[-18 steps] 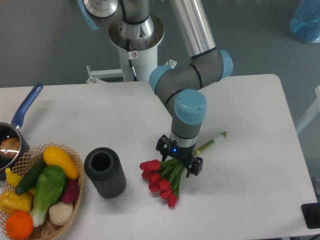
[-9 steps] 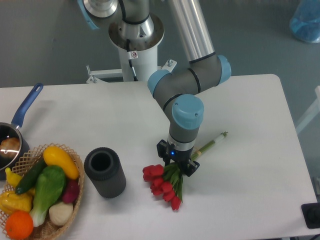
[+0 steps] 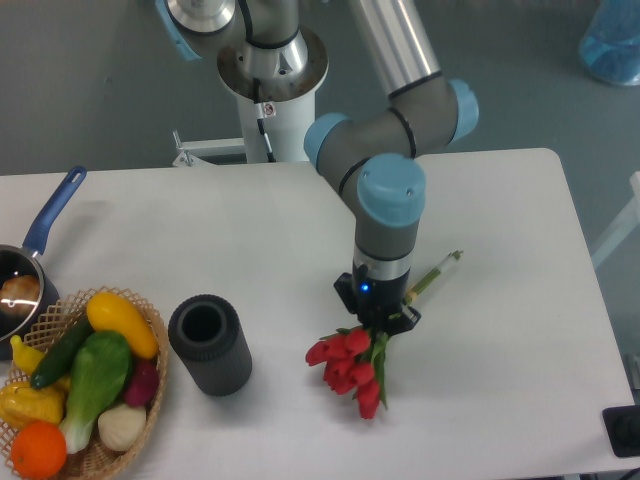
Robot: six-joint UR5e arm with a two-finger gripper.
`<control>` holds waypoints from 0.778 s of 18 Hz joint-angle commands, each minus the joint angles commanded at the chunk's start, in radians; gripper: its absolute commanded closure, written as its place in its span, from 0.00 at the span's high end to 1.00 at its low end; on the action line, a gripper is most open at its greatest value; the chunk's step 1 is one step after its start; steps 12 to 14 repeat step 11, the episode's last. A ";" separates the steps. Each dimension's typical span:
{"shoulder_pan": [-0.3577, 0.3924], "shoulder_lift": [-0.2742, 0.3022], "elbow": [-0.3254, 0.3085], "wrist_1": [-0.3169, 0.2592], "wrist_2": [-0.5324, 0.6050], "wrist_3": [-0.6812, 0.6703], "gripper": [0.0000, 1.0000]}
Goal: Pick up the flowers from the table
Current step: 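Lift the gripped tulip bouquet up off the table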
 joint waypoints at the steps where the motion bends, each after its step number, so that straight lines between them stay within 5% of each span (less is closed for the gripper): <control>1: 0.000 0.012 0.026 -0.020 -0.002 0.000 0.00; 7: 0.000 0.063 0.123 -0.153 0.005 0.023 0.00; 14: 0.005 0.080 0.125 -0.166 0.032 0.051 0.00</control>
